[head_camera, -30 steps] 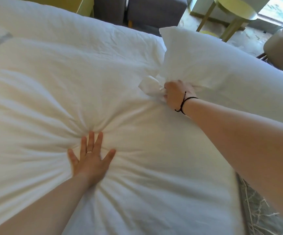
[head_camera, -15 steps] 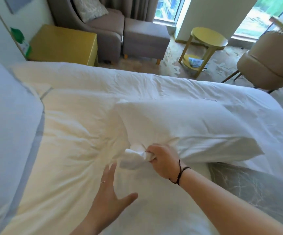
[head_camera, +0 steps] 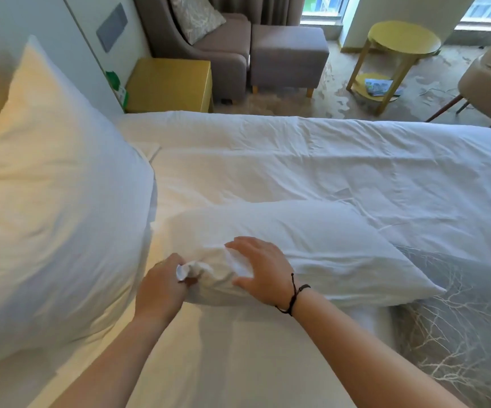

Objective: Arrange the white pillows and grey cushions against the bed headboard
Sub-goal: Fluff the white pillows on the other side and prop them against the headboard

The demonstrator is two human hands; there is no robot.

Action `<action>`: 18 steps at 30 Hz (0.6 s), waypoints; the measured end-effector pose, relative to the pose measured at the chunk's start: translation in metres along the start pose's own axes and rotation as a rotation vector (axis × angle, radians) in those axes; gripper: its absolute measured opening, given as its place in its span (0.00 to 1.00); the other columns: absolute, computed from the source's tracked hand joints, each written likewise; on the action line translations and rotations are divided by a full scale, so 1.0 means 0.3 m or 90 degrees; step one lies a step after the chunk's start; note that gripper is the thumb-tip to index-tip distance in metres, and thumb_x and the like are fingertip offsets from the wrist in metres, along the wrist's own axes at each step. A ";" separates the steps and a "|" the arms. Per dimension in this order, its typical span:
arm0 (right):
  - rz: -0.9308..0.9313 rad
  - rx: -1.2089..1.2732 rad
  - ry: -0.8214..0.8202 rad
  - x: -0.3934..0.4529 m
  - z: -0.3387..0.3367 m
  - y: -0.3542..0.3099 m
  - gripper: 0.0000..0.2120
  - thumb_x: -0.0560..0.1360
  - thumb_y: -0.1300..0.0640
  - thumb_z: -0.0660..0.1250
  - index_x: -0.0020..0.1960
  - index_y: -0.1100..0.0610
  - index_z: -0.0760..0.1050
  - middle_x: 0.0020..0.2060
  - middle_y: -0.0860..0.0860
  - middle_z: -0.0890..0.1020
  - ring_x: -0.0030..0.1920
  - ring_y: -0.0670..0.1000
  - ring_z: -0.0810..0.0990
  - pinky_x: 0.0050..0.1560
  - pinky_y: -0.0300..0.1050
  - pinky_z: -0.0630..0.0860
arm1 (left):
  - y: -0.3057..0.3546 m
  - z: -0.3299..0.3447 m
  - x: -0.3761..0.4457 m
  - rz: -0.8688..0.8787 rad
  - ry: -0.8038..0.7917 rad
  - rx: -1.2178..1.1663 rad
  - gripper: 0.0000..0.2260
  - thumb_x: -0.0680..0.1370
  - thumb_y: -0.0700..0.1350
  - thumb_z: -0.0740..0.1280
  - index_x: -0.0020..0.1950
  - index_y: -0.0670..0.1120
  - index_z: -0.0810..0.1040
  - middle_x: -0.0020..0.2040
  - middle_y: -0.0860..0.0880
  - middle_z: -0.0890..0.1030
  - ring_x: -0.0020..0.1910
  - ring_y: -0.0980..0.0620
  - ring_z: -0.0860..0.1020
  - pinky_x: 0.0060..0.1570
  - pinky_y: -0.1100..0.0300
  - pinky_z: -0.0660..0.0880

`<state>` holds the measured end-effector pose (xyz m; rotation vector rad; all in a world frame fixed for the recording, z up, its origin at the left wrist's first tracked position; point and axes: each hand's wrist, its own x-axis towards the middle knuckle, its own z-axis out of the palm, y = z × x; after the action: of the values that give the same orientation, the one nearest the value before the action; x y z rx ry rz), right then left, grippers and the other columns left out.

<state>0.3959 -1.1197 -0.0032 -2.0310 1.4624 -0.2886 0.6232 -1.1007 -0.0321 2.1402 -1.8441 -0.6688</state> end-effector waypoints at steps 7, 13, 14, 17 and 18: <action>0.214 -0.290 -0.192 -0.349 0.187 0.535 0.59 0.68 0.48 0.73 0.72 0.37 0.25 0.77 0.47 0.31 0.77 0.52 0.35 0.74 0.62 0.38 | -0.239 0.145 -0.136 -0.123 -0.100 0.188 0.07 0.75 0.41 0.61 0.46 0.54 0.68 0.46 0.47 0.77 0.41 0.44 0.75 0.35 0.52 0.72; 0.214 -0.269 -0.156 -0.370 0.263 0.580 0.58 0.68 0.55 0.70 0.72 0.37 0.24 0.76 0.46 0.29 0.77 0.53 0.33 0.72 0.63 0.34 | -0.164 0.283 -0.217 0.049 -0.085 0.380 0.27 0.66 0.37 0.72 0.65 0.41 0.75 0.65 0.40 0.74 0.61 0.37 0.76 0.51 0.45 0.74; 0.221 -0.266 -0.152 -0.360 0.277 0.582 0.58 0.68 0.54 0.70 0.72 0.38 0.23 0.76 0.47 0.30 0.77 0.53 0.32 0.72 0.64 0.34 | -0.153 0.308 -0.221 0.090 -0.089 0.398 0.33 0.64 0.38 0.75 0.69 0.37 0.73 0.71 0.37 0.71 0.66 0.34 0.73 0.58 0.41 0.73; 0.233 -0.267 -0.160 -0.345 0.311 0.598 0.62 0.65 0.44 0.74 0.73 0.41 0.24 0.77 0.49 0.31 0.75 0.53 0.29 0.71 0.68 0.33 | -0.106 0.385 -0.212 0.164 -0.142 0.437 0.54 0.64 0.53 0.79 0.80 0.38 0.52 0.80 0.37 0.54 0.77 0.33 0.57 0.71 0.37 0.60; 0.233 -0.266 -0.167 -0.344 0.322 0.609 0.64 0.63 0.41 0.75 0.74 0.41 0.25 0.76 0.49 0.31 0.74 0.53 0.29 0.71 0.68 0.32 | -0.089 0.410 -0.205 0.185 -0.160 0.458 0.57 0.65 0.57 0.77 0.81 0.41 0.43 0.81 0.38 0.46 0.78 0.33 0.49 0.73 0.37 0.53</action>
<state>0.2643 -1.0285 -0.1695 -1.9563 1.7867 0.4507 0.5806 -1.0216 -0.1399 2.1436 -2.7917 -0.2240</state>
